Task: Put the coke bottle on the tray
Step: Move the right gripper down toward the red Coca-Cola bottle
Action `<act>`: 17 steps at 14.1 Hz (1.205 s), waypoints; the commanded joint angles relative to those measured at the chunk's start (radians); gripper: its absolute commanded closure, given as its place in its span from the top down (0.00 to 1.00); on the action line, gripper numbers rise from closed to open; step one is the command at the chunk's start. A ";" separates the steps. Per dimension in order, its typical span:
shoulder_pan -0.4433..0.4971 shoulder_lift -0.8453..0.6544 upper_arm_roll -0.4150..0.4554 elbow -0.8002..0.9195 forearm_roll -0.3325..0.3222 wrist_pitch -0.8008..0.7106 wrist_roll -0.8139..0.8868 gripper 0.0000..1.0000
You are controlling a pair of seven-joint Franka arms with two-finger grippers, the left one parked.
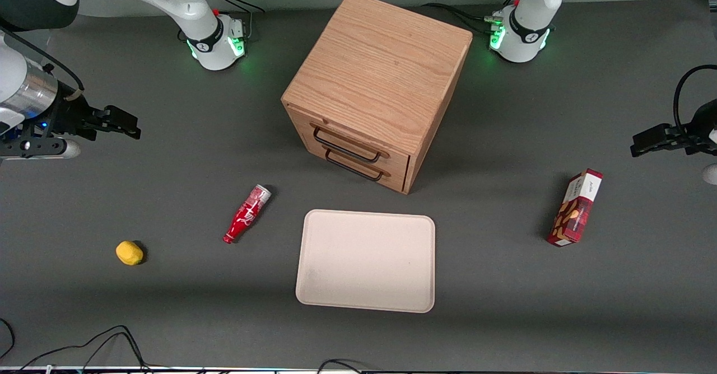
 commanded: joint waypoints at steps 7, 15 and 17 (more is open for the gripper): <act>0.020 0.096 -0.005 0.068 0.023 -0.037 0.131 1.00; 0.020 0.373 0.086 0.054 0.078 0.179 0.357 1.00; 0.059 0.419 0.100 0.030 0.075 0.274 0.493 1.00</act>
